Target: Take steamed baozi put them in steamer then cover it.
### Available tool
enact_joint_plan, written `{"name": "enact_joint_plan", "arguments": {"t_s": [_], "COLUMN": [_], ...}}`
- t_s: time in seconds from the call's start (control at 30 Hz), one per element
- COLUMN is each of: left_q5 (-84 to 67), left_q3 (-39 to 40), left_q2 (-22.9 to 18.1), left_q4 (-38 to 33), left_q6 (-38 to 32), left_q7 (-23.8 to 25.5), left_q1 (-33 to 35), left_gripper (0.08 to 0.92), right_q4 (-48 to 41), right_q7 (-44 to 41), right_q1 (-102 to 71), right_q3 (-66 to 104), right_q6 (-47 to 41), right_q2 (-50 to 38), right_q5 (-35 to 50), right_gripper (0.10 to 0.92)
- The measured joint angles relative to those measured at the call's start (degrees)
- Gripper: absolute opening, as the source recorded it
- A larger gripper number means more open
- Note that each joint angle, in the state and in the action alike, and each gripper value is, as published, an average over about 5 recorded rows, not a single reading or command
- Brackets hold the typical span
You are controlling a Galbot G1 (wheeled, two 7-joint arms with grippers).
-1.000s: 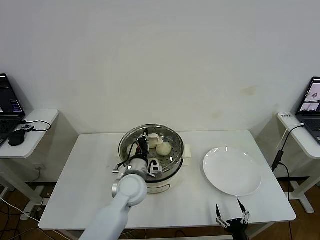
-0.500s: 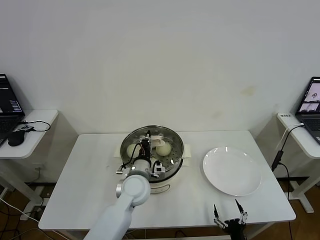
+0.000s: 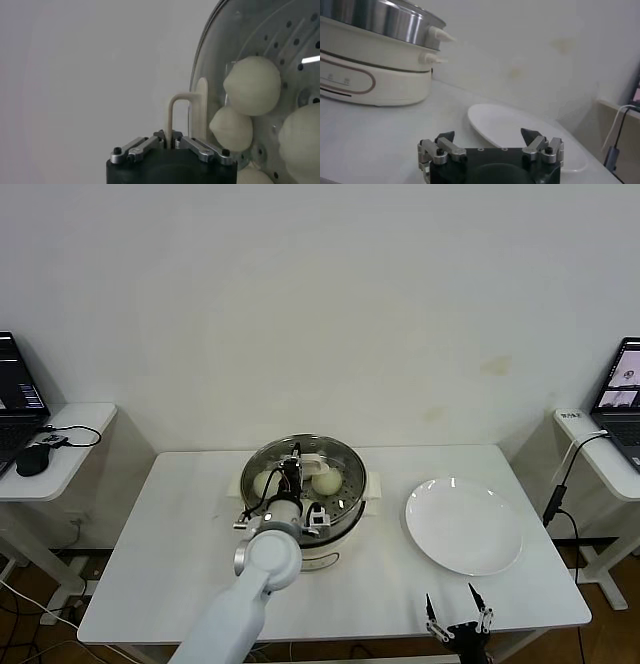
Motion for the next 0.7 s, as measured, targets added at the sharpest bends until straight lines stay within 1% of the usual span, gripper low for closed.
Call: {"name": "enact_joint_plan", "arguments": {"t_s": [0.1,0.17,0.47,0.7], "left_q5": [0.2,0.2,-0.2,-2.0], "left_q3": [-0.1,-0.3,-1.1,-2.6], "left_q2": [-0.2,-0.2,0.6,2.1], "left_q4": [-0.1,-0.4,-3.8,-9.9], "left_q6": [-0.2,-0.2,-0.4,-1.2], "left_q7": [-0.1,-0.2,-0.6,-1.8], "left_q1": [0.4,0.6,2.8,7.8], "left_gripper": [0.174,0.221,0.481,0.680], "right_q4": [0.0,0.0,-0.1,-0.1], "right_q7": [0.0,0.0,-0.1,-0.2], "right_q1": [0.0,0.0,0.1,-0.1], "right_q3": [0.0,-0.1,-0.3,-0.3], "right_q6": [0.0,0.0,-0.1,-0.2], "right_q2": [-0.2,-0.2,-0.4,-0.8], "right_q5": [0.1,0.2,0.1,0.3], "right_gripper": [0.823,0.822,0.822,0.823]}}
